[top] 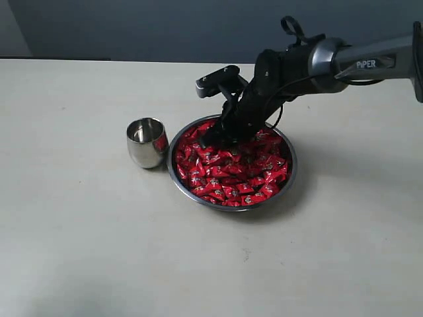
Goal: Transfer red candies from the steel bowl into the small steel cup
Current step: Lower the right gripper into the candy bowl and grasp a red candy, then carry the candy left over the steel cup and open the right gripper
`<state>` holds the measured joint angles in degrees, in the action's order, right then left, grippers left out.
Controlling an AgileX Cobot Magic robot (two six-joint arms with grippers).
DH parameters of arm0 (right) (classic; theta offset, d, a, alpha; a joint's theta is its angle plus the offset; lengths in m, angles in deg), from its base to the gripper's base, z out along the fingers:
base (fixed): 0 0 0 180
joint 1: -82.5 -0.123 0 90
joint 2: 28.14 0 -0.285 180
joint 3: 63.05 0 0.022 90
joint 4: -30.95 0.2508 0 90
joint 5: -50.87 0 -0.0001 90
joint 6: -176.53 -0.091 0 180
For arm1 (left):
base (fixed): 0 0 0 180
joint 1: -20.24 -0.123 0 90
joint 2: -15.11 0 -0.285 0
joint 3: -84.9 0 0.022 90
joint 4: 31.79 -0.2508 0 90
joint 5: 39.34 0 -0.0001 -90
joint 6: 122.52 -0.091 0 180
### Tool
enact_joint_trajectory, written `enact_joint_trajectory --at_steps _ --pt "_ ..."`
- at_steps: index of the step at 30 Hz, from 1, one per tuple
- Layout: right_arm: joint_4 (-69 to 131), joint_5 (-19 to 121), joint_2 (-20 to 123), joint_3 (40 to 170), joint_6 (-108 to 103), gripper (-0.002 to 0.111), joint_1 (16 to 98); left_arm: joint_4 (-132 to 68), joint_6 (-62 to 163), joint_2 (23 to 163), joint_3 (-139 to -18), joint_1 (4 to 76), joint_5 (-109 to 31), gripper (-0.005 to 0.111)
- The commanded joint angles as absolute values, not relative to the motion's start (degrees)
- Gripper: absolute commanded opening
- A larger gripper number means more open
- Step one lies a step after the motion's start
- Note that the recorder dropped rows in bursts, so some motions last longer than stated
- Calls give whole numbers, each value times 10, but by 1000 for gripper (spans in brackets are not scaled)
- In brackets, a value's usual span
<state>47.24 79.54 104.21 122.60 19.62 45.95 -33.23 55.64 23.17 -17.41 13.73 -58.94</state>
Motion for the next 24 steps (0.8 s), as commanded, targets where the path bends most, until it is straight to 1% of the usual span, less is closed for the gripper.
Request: enact_joint_trajectory --at_steps 1,2,14,20,21,22,24 --pt "462 792 1042 1228 198 5 458 -333 558 229 -179 140 -587 0" --pt "462 792 1039 1228 198 0 458 -333 558 229 -179 140 -587 0" --pt "462 805 971 1228 196 0 458 -333 558 229 -179 140 -587 0" --pt "459 825 971 1228 196 1 458 -333 558 229 -179 140 -587 0" --pt "459 825 975 1228 196 4 458 -333 558 229 -179 140 -587 0" --pt "459 826 981 1228 196 9 458 -333 558 229 -179 140 -587 0" --pt "459 821 991 1228 196 25 458 -333 558 229 -179 140 -587 0"
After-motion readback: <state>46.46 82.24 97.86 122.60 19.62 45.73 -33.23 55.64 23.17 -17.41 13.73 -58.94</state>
